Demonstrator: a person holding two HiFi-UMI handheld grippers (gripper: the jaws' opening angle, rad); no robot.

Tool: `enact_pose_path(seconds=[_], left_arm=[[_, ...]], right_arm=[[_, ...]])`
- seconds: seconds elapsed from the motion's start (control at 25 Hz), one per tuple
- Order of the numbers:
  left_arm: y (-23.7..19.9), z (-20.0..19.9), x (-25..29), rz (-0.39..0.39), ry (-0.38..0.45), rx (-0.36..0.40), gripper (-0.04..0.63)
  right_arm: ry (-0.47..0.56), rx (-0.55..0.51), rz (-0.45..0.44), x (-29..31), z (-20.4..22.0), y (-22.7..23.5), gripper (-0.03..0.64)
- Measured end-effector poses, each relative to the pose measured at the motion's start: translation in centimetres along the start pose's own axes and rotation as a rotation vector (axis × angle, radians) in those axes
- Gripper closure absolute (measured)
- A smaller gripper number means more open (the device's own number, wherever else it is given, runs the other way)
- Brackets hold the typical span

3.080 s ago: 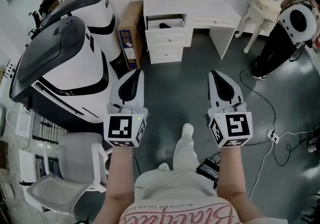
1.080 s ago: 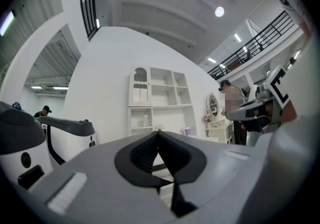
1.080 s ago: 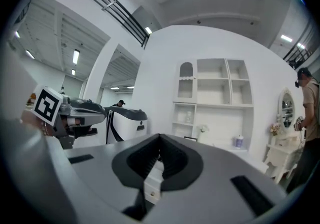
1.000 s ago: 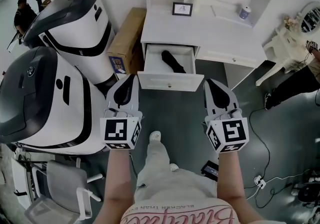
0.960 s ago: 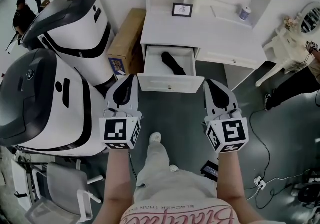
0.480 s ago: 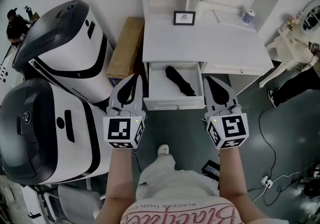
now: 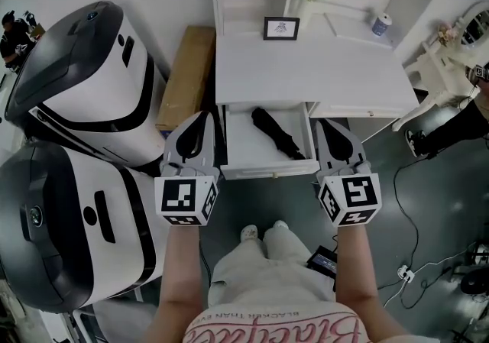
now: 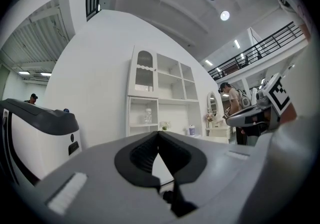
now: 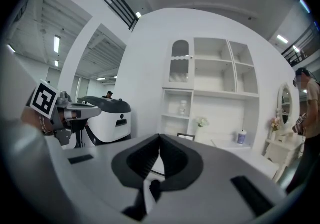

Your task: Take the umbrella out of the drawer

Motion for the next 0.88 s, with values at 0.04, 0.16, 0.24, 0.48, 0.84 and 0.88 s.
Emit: enact_pose_path(seconds=[0.04,0.16,0.24,0.48,0.84,0.88], left_arm=[[-0.2,0.2,0.3,-0.001,-0.003,-0.004,0.586],[-0.6,0.7,1.3,-0.005,-0.014,-0.012,0.586],[-0.7,1.0,1.8,-0.009,-0.023,-0.016,0.586],[-1.7,2.2,3.9,-0.028,-0.053,-0.026,0.586],[-3.0,3.8,7.3,-0.081,-0.101,-0.029,0.586],[-3.2,4.1,7.7,-0.088,-0.109,-0.030,0.586]], right_arm=[[-0.005,0.003,0.000,0.4,0.2,0.2,0.609],[-0.019,0.020,-0.008,1.5,0.8,0.9,0.609],[-0.031,0.031,-0.024,2.3,1.3,1.3,0.609],[-0.075,0.057,-0.072,5.7,2.8,2.5,0.595],[-0.174,0.077,-0.205,11.4,5.7,4.0,0.365],[-0.192,0.073,-0.220,12.1,6.2,4.0,0.365]])
Point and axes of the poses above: the fingertips, and each gripper's own axes: x forward along the fingers, y to its right, z out of its underside, the point moved 8 cm from there along -x, backward along the fingers, and after that the axes turned 5 degrees about -x, right-handed, at the moved point
